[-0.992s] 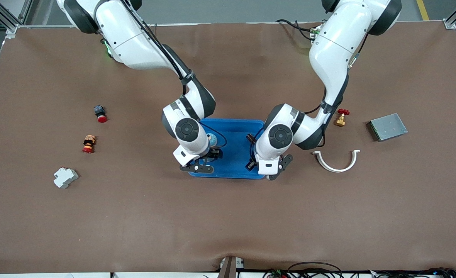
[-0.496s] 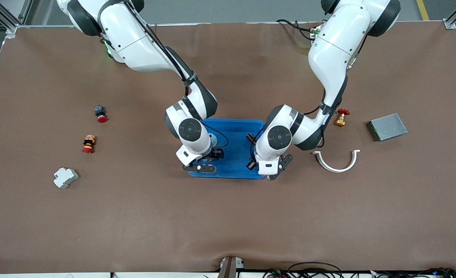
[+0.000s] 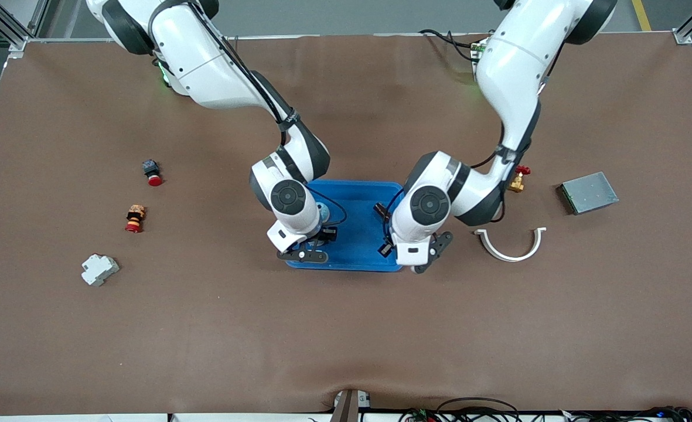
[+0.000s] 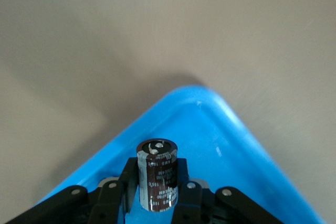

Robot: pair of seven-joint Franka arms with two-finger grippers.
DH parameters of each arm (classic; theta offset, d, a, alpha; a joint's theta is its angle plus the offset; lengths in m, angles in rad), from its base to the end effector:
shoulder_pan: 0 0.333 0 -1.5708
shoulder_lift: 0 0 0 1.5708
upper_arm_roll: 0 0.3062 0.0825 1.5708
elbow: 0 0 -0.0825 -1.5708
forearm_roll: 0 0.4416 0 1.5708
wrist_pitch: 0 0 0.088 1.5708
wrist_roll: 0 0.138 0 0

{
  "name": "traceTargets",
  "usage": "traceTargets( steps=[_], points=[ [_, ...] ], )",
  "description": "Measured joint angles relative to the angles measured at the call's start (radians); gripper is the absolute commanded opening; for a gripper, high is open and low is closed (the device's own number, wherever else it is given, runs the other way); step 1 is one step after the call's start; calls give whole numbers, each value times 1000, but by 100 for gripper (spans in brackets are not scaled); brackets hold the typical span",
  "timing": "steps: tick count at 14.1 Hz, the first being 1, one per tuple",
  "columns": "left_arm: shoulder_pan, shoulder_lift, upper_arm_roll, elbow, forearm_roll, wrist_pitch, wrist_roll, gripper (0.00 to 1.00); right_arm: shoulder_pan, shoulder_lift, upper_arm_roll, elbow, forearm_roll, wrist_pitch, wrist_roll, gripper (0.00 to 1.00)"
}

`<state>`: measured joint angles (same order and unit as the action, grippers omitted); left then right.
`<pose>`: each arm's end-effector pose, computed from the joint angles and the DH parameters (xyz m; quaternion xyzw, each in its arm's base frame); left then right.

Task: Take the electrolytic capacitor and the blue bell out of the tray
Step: 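Carry the bell with the right gripper while the left gripper carries the capacitor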

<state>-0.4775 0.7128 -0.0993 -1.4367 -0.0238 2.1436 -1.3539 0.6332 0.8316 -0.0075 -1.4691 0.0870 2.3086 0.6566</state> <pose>0.6458 -0.4103 0.2020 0.9175 0.3955 -0.0357 0.0230 0.6096 0.4458 0.1082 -0.9986 0.0433 0.0145 0.0261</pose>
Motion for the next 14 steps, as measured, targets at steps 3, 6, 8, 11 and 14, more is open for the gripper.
traceTargets(
  steps=[3,6,8,11,14],
  points=[
    [56,-84,30,-3,35,-105,94,0,0,0,-1,17,0,-5,0,2],
    [173,-97,34,-9,37,-210,300,0,-1,-7,-8,74,0,-96,0,2],
    [242,-97,35,-11,37,-271,419,0,-1,-31,-13,110,0,-150,-17,2],
    [311,-95,36,-36,67,-312,499,0,-20,-117,-25,127,0,-249,-98,1],
    [371,-76,36,-71,102,-313,560,0,-81,-221,-31,125,-5,-337,-217,0]
  ],
)
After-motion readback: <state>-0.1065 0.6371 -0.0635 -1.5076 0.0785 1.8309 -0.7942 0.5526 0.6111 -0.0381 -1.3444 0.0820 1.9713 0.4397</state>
